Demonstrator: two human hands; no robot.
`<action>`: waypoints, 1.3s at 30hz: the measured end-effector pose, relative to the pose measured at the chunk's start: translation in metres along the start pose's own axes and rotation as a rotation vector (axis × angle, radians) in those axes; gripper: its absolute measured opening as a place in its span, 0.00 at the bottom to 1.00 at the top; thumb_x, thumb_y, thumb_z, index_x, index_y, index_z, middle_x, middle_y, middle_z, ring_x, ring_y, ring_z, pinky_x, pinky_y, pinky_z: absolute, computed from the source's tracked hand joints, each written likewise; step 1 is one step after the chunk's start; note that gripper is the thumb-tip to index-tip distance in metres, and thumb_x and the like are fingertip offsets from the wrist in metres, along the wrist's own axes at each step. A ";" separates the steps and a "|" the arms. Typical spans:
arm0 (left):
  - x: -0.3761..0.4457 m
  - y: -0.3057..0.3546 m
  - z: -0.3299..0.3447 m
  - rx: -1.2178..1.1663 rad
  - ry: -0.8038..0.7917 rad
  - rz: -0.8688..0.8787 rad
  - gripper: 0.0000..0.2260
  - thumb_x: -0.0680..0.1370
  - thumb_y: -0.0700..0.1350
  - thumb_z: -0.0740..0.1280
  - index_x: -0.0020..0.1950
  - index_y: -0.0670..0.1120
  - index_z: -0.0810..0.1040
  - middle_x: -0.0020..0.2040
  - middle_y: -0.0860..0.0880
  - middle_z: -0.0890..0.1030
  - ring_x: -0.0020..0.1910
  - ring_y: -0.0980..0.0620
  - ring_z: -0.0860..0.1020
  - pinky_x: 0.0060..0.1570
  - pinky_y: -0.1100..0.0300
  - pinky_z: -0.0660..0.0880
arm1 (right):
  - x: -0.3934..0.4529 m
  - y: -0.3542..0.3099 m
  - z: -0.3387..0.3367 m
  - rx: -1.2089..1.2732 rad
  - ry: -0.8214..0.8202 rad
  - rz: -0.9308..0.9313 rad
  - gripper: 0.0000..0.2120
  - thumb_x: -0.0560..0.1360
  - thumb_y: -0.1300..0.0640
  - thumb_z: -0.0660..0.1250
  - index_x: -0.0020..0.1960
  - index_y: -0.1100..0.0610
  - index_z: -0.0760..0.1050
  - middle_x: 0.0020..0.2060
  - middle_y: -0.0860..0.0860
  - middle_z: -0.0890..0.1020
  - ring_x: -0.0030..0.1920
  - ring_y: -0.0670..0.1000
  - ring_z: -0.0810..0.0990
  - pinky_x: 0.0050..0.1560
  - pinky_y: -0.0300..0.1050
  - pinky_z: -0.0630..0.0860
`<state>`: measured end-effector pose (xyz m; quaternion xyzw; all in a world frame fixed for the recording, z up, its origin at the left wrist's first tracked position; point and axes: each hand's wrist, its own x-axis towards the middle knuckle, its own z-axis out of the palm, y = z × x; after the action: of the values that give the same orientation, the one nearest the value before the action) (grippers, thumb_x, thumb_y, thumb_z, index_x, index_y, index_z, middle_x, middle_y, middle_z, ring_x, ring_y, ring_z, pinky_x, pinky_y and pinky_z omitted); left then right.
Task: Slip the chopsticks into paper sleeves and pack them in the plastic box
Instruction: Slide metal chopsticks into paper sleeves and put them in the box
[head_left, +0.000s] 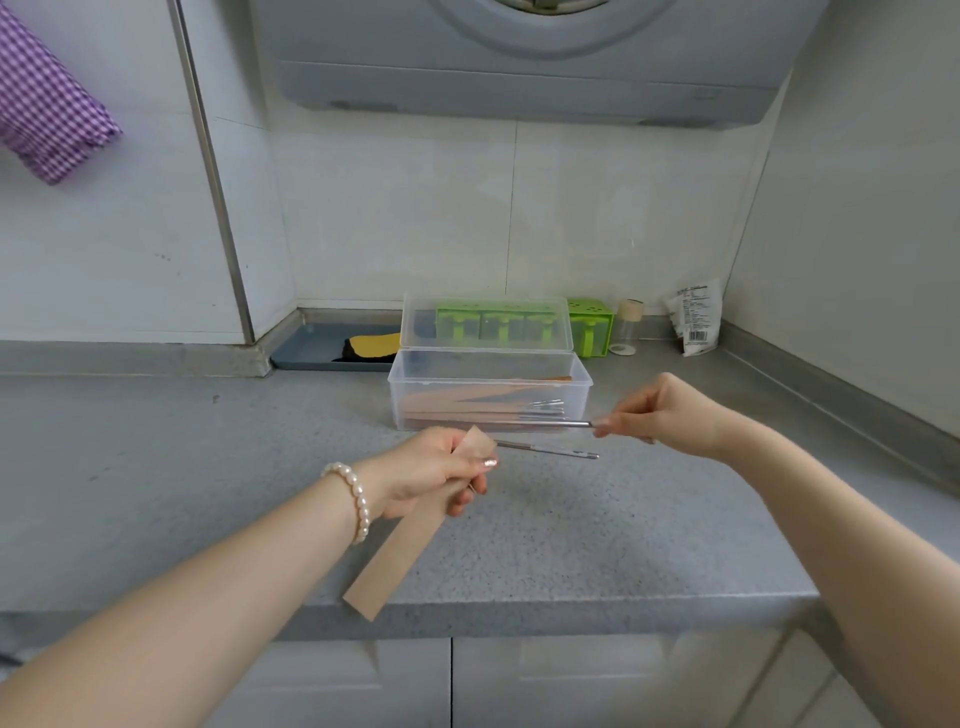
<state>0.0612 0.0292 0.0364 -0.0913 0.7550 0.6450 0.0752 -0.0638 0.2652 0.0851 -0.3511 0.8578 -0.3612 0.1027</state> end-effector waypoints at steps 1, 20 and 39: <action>0.001 -0.001 -0.001 0.012 0.005 0.002 0.03 0.78 0.38 0.64 0.51 0.40 0.72 0.33 0.47 0.76 0.26 0.56 0.72 0.27 0.64 0.72 | 0.000 0.003 -0.003 -0.069 0.025 0.008 0.21 0.62 0.40 0.72 0.37 0.59 0.83 0.27 0.55 0.67 0.30 0.52 0.62 0.33 0.43 0.60; 0.004 -0.004 0.001 0.352 0.054 0.087 0.05 0.78 0.39 0.64 0.42 0.43 0.74 0.35 0.48 0.80 0.27 0.59 0.76 0.30 0.65 0.74 | -0.008 0.001 -0.004 -0.430 0.200 -0.094 0.11 0.66 0.45 0.74 0.39 0.53 0.84 0.35 0.49 0.82 0.39 0.51 0.79 0.42 0.48 0.76; -0.001 0.007 0.021 0.332 -0.164 -0.024 0.18 0.83 0.49 0.52 0.48 0.40 0.77 0.39 0.47 0.84 0.38 0.51 0.83 0.41 0.62 0.77 | 0.003 -0.022 0.047 -0.266 -0.039 -0.165 0.36 0.67 0.29 0.50 0.51 0.57 0.80 0.43 0.55 0.82 0.44 0.54 0.78 0.46 0.48 0.74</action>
<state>0.0606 0.0514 0.0402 -0.0339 0.8413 0.5159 0.1581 -0.0346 0.2268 0.0670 -0.4378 0.8641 -0.2449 0.0417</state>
